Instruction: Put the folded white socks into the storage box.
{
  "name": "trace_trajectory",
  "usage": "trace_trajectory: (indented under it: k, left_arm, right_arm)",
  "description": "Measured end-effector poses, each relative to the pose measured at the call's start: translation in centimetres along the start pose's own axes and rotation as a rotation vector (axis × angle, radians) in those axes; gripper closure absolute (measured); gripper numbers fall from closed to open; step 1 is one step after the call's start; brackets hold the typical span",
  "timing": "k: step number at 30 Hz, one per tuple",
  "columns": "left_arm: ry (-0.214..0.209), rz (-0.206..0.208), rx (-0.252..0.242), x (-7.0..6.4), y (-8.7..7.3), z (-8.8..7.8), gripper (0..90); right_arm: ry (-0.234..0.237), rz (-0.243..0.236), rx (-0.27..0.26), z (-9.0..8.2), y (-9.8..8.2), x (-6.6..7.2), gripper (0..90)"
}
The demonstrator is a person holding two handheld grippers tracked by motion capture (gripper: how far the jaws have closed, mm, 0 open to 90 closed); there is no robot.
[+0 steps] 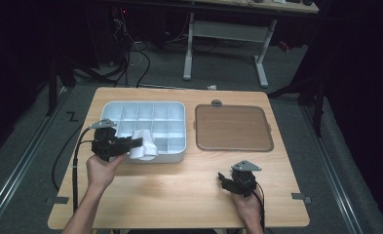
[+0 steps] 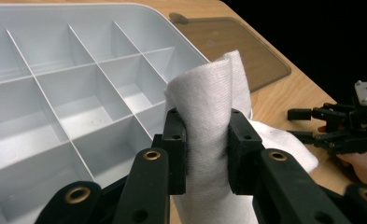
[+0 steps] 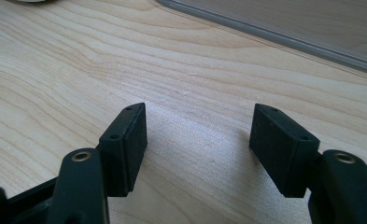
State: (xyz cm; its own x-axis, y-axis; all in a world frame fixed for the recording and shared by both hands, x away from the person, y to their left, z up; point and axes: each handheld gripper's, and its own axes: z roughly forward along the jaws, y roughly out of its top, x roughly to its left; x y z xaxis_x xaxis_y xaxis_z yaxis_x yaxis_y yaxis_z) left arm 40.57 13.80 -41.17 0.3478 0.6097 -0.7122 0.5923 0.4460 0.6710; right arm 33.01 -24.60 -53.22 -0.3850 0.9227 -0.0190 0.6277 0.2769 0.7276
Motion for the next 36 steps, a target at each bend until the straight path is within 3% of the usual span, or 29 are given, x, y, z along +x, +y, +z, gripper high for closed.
trace_trajectory:
  k: [11,22,32,36]
  left_arm:
    - [0.025,0.001,-0.006,0.6,1.2,1.8,73.2]
    - [0.058,-0.017,0.022,2.3,1.2,3.4,73.2]
    - [0.133,0.075,0.069,3.4,-0.2,4.5,73.2]
    - [0.149,0.091,0.075,3.7,-0.4,4.7,73.2]
  right_arm:
    - [0.001,0.001,0.000,0.0,0.0,0.0,37.0]
    - [0.002,0.003,0.000,0.0,0.0,0.0,37.0]
    - [0.002,0.001,0.000,0.0,0.0,0.0,37.0]
    - [0.001,0.001,0.000,0.0,0.0,0.0,36.9]
